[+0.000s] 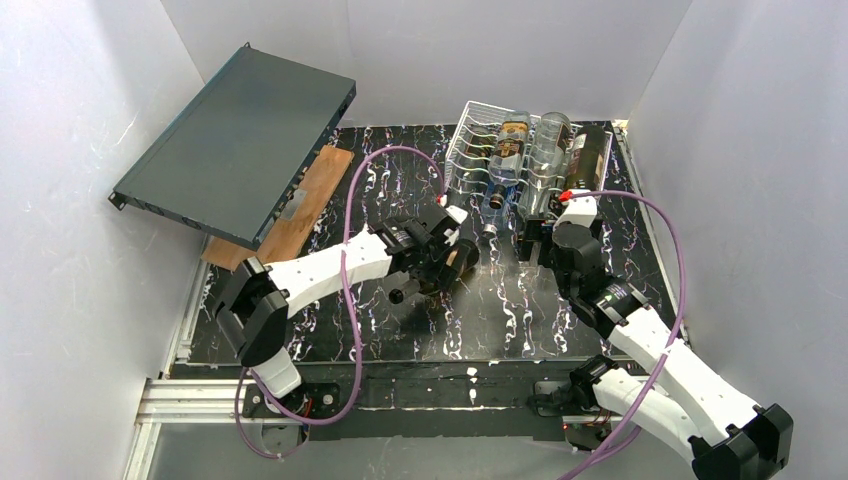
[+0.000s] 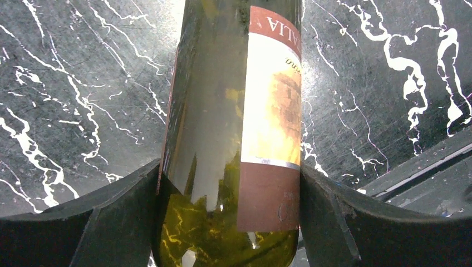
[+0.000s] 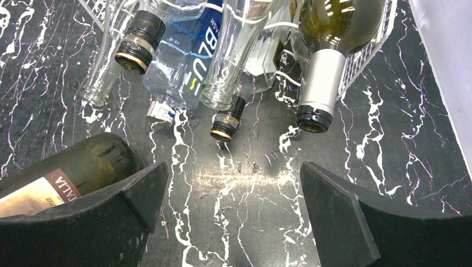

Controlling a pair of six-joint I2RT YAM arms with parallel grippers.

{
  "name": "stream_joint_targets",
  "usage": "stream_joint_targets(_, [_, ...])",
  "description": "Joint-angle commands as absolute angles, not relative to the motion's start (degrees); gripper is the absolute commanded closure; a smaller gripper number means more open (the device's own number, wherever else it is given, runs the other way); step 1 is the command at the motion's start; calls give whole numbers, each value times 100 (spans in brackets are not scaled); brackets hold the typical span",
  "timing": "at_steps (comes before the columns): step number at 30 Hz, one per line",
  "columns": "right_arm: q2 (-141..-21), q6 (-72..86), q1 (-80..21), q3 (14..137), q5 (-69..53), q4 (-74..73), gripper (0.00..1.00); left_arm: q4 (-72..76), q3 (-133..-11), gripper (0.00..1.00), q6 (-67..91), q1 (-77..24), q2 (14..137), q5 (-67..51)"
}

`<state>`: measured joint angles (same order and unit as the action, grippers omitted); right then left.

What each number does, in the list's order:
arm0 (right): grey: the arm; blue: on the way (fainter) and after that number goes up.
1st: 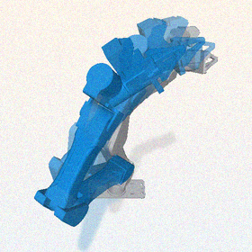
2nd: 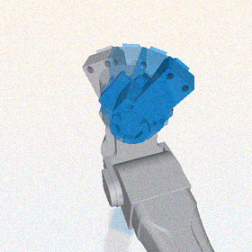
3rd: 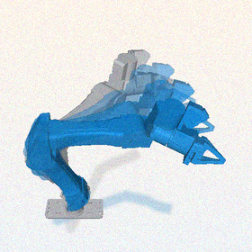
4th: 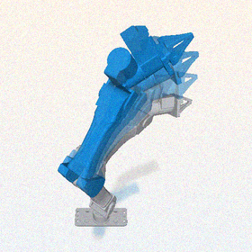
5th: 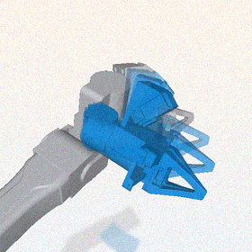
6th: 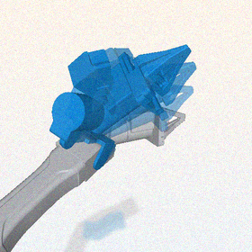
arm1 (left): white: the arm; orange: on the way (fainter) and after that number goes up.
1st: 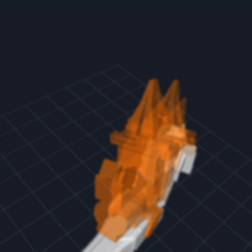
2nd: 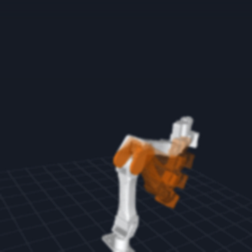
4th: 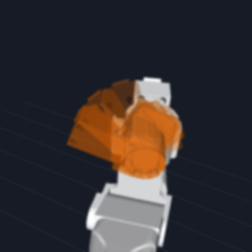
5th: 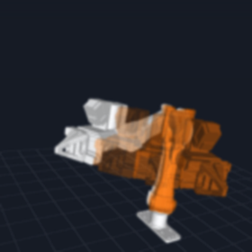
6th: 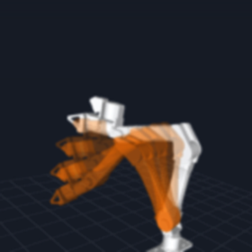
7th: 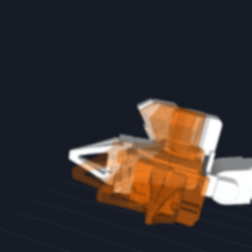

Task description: Put the wine bottle on the wine rack

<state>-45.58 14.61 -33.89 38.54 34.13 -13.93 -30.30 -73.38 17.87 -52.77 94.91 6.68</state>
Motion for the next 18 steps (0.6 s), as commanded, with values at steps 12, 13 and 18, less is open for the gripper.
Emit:
stream_joint_targets(12, [-4476,1270,-3344,3994,3589,-1134,2,-3604,-8404,100,1637,-5283,8780,1520])
stream_joint_targets(13, [-4466,1266,-3348,3995,3598,-1134,2,-3634,-8464,100,1594,-5282,8764,1578])
stream_joint_targets(18, [-4410,1266,-3346,3954,3668,-1117,2,-3678,-8827,100,1435,-5283,8668,1951])
